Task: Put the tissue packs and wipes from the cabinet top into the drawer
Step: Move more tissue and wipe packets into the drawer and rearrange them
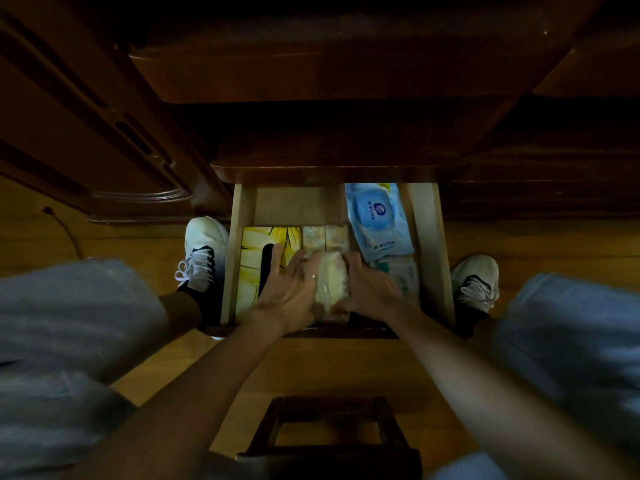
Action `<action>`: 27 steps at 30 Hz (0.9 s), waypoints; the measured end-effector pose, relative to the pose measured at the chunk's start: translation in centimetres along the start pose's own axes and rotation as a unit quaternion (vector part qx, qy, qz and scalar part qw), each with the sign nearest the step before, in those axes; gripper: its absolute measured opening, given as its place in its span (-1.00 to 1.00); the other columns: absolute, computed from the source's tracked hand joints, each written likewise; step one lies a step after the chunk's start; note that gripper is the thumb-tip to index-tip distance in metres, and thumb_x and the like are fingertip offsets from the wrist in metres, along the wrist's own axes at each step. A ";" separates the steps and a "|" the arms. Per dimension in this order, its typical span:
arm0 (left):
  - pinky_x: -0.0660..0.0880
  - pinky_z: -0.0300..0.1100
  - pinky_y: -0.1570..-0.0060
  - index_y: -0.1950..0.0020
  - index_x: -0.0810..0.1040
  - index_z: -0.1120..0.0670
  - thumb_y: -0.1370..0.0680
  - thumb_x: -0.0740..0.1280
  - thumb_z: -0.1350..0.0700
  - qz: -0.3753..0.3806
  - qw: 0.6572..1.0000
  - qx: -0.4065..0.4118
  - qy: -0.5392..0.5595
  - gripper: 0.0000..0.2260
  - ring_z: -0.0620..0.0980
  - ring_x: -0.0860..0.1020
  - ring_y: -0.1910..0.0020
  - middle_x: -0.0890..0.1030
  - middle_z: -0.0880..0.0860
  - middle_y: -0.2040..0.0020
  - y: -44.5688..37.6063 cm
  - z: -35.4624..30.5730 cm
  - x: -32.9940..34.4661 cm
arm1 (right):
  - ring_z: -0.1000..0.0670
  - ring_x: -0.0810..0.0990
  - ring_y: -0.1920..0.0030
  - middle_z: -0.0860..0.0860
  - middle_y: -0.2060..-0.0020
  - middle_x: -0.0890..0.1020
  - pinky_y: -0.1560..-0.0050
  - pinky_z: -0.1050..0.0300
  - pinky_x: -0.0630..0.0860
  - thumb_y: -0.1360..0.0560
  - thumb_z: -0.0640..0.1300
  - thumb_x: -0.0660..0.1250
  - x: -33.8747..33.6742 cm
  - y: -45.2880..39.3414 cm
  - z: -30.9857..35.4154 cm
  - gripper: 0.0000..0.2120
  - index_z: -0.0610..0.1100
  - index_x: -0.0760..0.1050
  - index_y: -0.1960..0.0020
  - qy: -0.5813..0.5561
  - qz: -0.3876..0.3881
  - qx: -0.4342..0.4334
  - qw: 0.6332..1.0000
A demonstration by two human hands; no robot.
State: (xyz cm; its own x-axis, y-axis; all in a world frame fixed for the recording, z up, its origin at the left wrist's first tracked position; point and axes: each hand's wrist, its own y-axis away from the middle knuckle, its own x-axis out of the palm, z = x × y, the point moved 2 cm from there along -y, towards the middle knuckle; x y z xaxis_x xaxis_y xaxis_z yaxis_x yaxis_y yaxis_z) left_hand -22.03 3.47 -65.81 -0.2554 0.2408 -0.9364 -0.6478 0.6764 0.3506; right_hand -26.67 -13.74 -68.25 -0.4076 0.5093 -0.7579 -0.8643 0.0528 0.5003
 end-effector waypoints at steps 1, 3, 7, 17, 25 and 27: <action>-0.19 0.38 -0.46 -0.60 -0.19 0.11 -0.41 0.08 -0.51 0.003 1.000 -0.001 0.018 0.01 0.14 0.09 -0.59 0.30 0.20 -0.55 -0.1 0.0 -0.2 | -0.21 0.50 -0.29 -0.13 -0.35 0.44 -0.10 -0.13 0.53 -0.20 0.19 0.64 0.3 0.2 0.2 0.15 -0.02 0.01 -0.54 0.031 -0.029 -0.017 0.999; -0.22 0.38 -0.45 -0.61 -0.27 0.05 -0.36 -0.06 -0.60 0.018 1.000 0.010 0.005 0.06 0.14 0.10 -0.59 0.34 0.20 -0.52 -0.2 0.1 -0.8 | -0.20 0.42 -0.35 -0.14 -0.41 0.35 -0.12 -0.14 0.55 -0.23 0.19 0.64 0.9 0.5 0.5 0.21 -0.01 -0.06 -0.60 0.098 -0.052 -0.051 0.993; -0.25 0.40 -0.44 -0.64 -0.14 0.03 -0.49 0.18 -0.40 0.067 0.991 0.048 -0.107 -0.08 0.21 0.06 -0.57 0.25 0.23 -0.53 -0.5 0.3 -0.9 | -0.21 0.33 -0.42 -0.12 -0.47 0.30 -0.19 -0.15 0.51 -0.40 0.08 0.54 1.4 0.4 0.2 0.02 0.06 -0.05 -0.63 0.117 -0.051 -0.066 0.990; -0.21 0.46 -0.43 -0.64 0.00 0.10 -0.57 0.32 0.03 0.105 0.984 0.012 -0.144 -0.26 0.26 0.16 -0.50 0.29 0.23 -0.43 -2.2 -1.0 -0.5 | -0.26 0.32 -0.44 -0.15 -0.51 0.20 -0.39 -0.22 0.36 -0.39 0.19 0.50 1.2 -1.7 -0.8 0.04 0.18 -0.12 -0.63 0.114 0.051 -0.051 0.991; -0.23 0.45 -0.44 -0.56 0.24 -0.03 -0.38 0.44 -0.27 0.074 0.993 0.040 -0.085 -0.17 0.23 0.15 -0.46 0.29 0.19 -0.39 -2.1 -0.3 -1.3 | -0.23 0.52 -0.26 -0.18 -0.34 0.43 -0.05 -0.12 0.54 -0.55 0.13 0.33 -3.0 -0.6 -5.9 -0.40 -0.13 0.23 -0.45 -0.025 -0.099 0.194 0.976; -0.26 0.42 -0.45 -0.54 0.27 0.00 -0.32 0.51 -0.24 0.065 0.996 0.044 -0.041 -0.13 0.21 0.15 -0.45 0.28 0.15 -0.36 -2.2 -0.3 -1.7 | -0.29 0.51 -0.30 -0.27 -0.42 0.35 -0.13 -0.15 0.53 -0.64 0.04 0.21 -1.4 0.6 -6.1 -0.39 -0.20 0.10 -0.56 0.013 -0.083 0.214 0.973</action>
State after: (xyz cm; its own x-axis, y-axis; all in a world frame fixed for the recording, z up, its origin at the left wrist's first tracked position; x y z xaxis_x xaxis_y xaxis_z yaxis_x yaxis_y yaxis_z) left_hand -20.42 1.35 -65.02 -0.2712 0.3847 -0.8823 -0.5472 0.6924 0.4702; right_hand -28.42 -19.67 -69.48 -0.2855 0.4425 -0.8501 -0.7190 0.4876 0.4953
